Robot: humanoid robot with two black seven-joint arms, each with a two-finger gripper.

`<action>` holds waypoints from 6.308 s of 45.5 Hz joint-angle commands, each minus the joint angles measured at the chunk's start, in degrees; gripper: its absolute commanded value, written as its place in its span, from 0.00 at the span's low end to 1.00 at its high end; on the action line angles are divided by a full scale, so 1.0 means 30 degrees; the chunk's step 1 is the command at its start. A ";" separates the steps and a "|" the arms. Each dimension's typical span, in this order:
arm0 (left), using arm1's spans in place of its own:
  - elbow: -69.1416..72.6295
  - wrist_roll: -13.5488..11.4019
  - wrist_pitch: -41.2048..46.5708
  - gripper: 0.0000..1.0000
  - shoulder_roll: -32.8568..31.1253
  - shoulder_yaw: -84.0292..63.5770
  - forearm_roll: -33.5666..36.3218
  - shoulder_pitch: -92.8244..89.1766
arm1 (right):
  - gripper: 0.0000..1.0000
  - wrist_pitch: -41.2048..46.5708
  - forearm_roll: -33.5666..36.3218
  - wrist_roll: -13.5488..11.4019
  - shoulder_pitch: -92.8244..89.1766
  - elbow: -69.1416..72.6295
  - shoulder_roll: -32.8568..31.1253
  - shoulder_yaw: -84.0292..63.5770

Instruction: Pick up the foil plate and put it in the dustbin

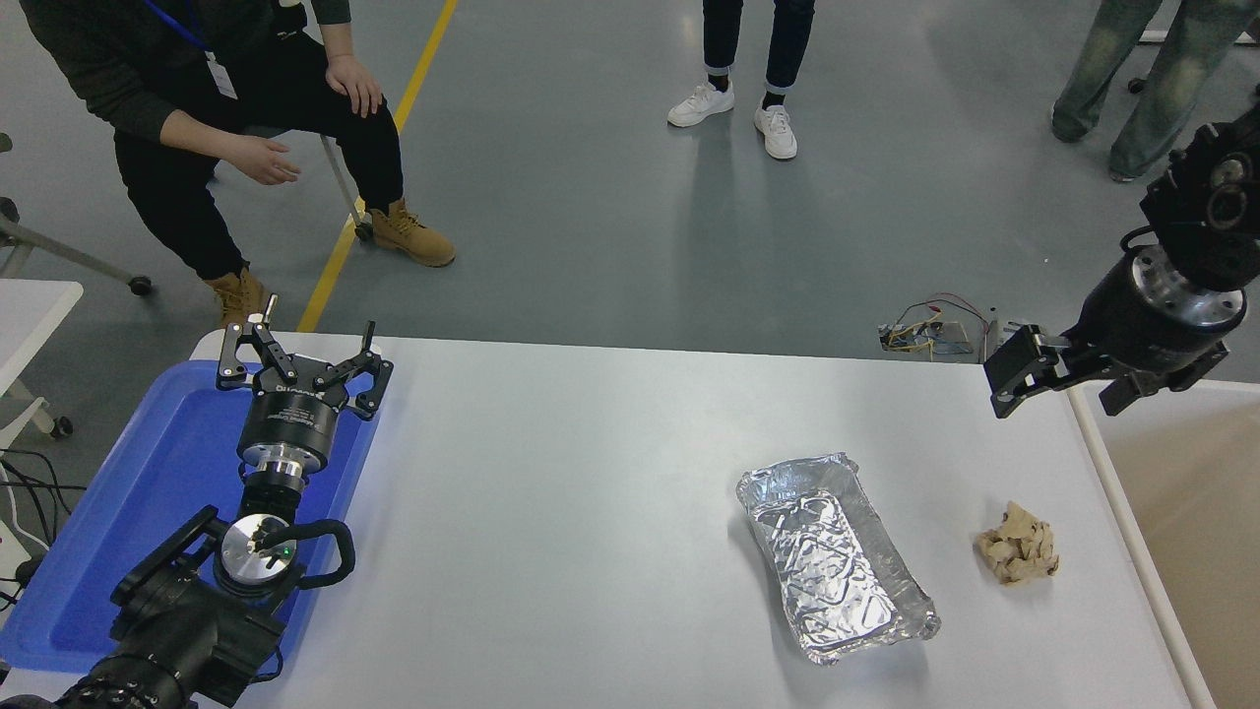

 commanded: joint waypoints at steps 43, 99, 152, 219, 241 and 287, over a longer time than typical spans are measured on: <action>0.0000 0.0000 0.0000 1.00 0.0000 -0.0018 0.0000 0.0000 | 1.00 0.0000 0.0000 0.0024 -0.0353 -0.0636 0.0516 0.0328; 0.0000 0.0000 0.0000 1.00 0.0000 0.0012 0.0000 0.0000 | 1.00 -0.0935 0.1759 0.0229 -0.5478 -0.4620 0.4294 0.1149; 0.0000 0.0000 0.0000 1.00 0.0000 -0.0017 0.0000 0.0000 | 0.87 -0.6269 -0.1934 0.0639 -1.4444 -0.9777 0.7958 0.3317; 0.0000 0.0000 0.0000 1.00 0.0000 -0.0018 0.0000 0.0000 | 0.00 -0.6738 -0.2432 0.2075 -1.3041 -0.9135 0.7462 0.2965; 0.0000 0.0000 0.0000 1.00 0.0000 -0.0017 0.0000 0.0000 | 0.00 -0.4513 -0.2373 0.2075 -0.6363 -0.3657 0.3301 0.1882; 0.0000 0.0000 0.0000 1.00 0.0000 -0.0018 0.0000 0.0000 | 0.00 0.0000 -0.2256 0.1870 0.2840 -0.1105 0.0165 0.1324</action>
